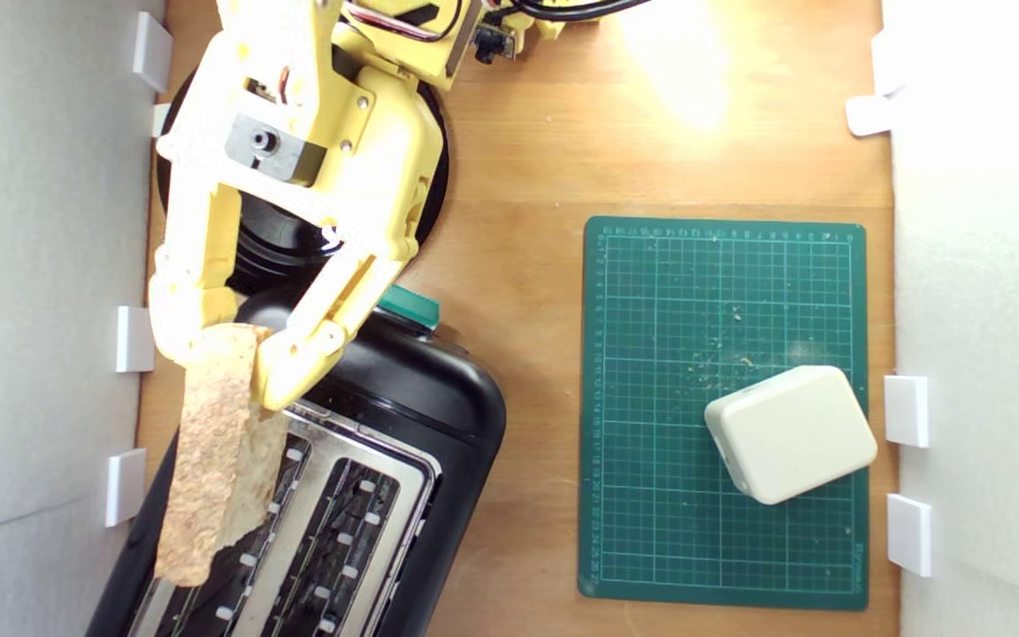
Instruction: Pick bread and place in toaster
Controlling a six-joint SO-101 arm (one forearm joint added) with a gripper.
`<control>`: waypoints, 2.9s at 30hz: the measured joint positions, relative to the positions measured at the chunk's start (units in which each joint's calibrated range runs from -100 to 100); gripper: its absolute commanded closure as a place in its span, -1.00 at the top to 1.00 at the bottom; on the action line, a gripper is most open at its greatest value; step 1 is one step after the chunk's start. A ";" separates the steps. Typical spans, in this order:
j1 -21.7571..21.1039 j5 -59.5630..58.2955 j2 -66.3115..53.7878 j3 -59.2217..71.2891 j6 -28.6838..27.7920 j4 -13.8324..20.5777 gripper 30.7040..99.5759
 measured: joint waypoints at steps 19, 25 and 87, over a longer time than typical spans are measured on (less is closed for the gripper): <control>0.46 0.00 6.72 -0.37 0.00 0.00 -0.20; 1.92 0.00 8.48 -0.37 0.00 0.09 -0.20; -0.09 -0.08 20.92 -6.93 0.00 0.80 0.45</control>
